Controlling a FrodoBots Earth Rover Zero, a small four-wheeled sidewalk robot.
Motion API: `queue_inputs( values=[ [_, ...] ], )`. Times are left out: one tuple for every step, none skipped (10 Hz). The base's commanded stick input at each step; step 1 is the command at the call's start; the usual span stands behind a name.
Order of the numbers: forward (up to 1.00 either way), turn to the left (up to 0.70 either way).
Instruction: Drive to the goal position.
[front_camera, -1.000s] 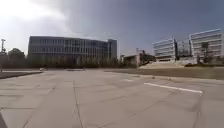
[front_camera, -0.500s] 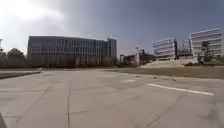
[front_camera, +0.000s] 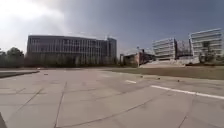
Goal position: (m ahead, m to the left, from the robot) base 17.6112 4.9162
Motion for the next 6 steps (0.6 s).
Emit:
queue_inputs(
  values=[
    [0.7,0.0],
    [0.7,0.0],
    [0.7,0.0],
    [0.7,0.0],
    [0.7,0.0],
    [0.7,0.0]
  ],
)
